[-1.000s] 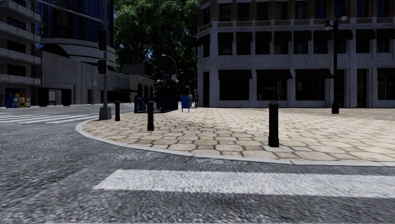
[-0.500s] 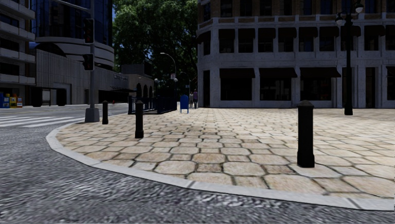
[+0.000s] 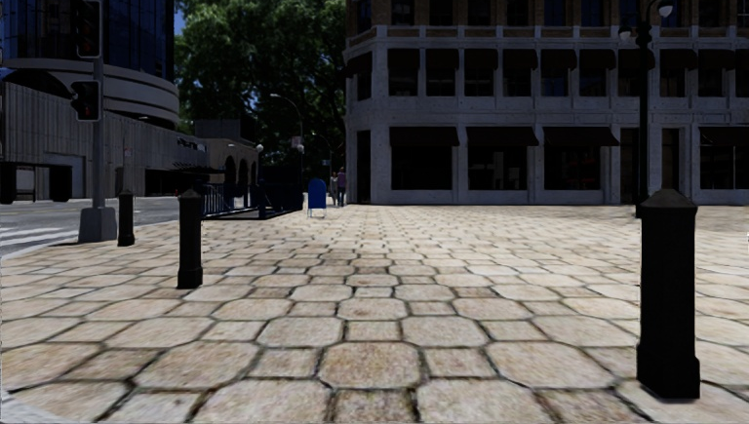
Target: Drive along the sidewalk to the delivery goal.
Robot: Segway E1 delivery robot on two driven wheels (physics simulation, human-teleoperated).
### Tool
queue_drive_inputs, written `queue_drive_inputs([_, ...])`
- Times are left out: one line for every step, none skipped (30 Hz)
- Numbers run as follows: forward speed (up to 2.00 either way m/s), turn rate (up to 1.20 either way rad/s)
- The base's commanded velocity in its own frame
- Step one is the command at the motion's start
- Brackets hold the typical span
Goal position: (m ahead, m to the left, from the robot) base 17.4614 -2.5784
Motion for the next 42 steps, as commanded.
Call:
queue_drive_inputs([2.0, -0.34])
queue_drive_inputs([2.0, -0.34])
queue_drive_inputs([2.0, -0.34])
queue_drive_inputs([2.0, -0.34])
queue_drive_inputs([2.0, -0.34])
queue_drive_inputs([2.0, -0.34])
queue_drive_inputs([2.0, -0.34])
queue_drive_inputs([2.0, -0.34])
queue_drive_inputs([2.0, -0.34])
queue_drive_inputs([2.0, -0.34])
queue_drive_inputs([2.0, -0.34])
queue_drive_inputs([2.0, -0.34])
queue_drive_inputs([2.0, -0.34])
queue_drive_inputs([2.0, -0.34])
queue_drive_inputs([2.0, -0.23])
queue_drive_inputs([2.0, -0.23])
queue_drive_inputs([2.0, -0.08])
queue_drive_inputs([2.0, 0.0])
queue_drive_inputs([2.0, 0.0])
queue_drive_inputs([2.0, 0.0])
queue_drive_inputs([2.0, 0.0])
queue_drive_inputs([2.0, 0.0])
queue_drive_inputs([2.0, 0.0])
queue_drive_inputs([2.0, 0.0])
queue_drive_inputs([2.0, 0.0])
queue_drive_inputs([2.0, 0.0])
queue_drive_inputs([2.0, 0.0])
queue_drive_inputs([2.0, 0.0])
queue_drive_inputs([2.0, 0.0])
queue_drive_inputs([2.0, 0.0])
queue_drive_inputs([2.0, 0.0])
queue_drive_inputs([2.0, 0.0])
queue_drive_inputs([2.0, 0.0])
queue_drive_inputs([2.0, 0.0])
queue_drive_inputs([2.0, 0.0])
queue_drive_inputs([2.0, 0.0])
queue_drive_inputs([2.0, 0.0])
queue_drive_inputs([2.0, 0.0])
queue_drive_inputs([2.0, 0.0])
queue_drive_inputs([2.0, 0.0])
queue_drive_inputs([2.0, 0.0])
queue_drive_inputs([2.0, 0.0])
